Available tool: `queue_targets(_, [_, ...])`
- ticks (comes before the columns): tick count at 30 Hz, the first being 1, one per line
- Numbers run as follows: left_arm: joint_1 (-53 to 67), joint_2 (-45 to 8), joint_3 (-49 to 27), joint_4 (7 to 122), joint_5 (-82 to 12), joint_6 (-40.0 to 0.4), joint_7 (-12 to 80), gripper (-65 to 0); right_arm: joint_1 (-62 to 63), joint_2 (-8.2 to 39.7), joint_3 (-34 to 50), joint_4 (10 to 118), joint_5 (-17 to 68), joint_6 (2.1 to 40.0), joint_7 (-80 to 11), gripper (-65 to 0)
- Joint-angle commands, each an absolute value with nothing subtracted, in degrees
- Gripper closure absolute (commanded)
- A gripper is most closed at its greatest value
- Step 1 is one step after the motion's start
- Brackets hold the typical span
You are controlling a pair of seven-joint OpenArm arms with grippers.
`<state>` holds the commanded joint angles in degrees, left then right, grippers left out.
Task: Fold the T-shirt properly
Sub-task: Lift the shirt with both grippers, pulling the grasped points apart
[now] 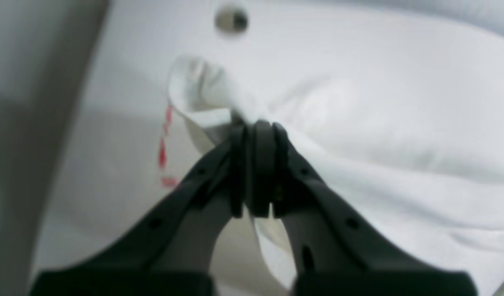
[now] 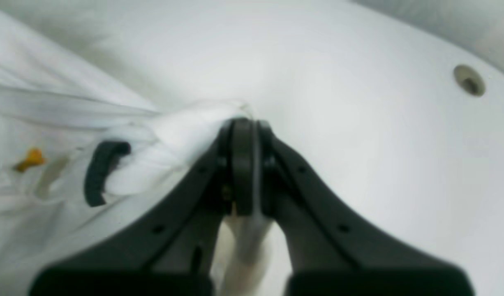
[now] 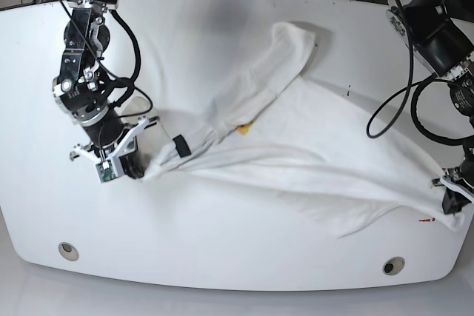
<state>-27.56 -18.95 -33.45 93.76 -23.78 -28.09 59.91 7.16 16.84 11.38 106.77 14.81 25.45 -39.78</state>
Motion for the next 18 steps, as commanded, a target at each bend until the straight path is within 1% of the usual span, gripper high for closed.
queue_targets(3, [-29.67, -18.95, -33.36, 95.69, -23.69, -28.00, 60.09, 0.0, 10.77, 18.59, 10.42, 104.92, 15.25, 25.45, -39.78, 0.0])
queue_targets(6, [-31.96, -18.95, -33.19, 96.92, -23.69, -26.07, 60.18, 0.0, 14.37, 20.70, 9.45, 103.34, 17.27, 25.45, -39.78, 0.0])
queue_targets(10, [-36.53, -18.95, -33.10, 97.01, -23.78, -23.78, 60.18, 0.0, 20.53, 23.60, 9.01, 99.47, 22.02, 25.45, -39.87, 0.0])
queue_targets(16, [-43.03, -19.03, -32.84, 96.48, -23.69, -22.20, 60.18, 0.0, 29.32, 26.86, 8.57, 94.02, 25.71, 25.45, -39.87, 0.0])
queue_targets(18, [-45.76, -19.21, -31.52, 95.08, -23.69, -21.58, 60.18, 0.0, 33.54, 28.09, 7.16, 91.12, 26.42, 25.45, -39.87, 0.0])
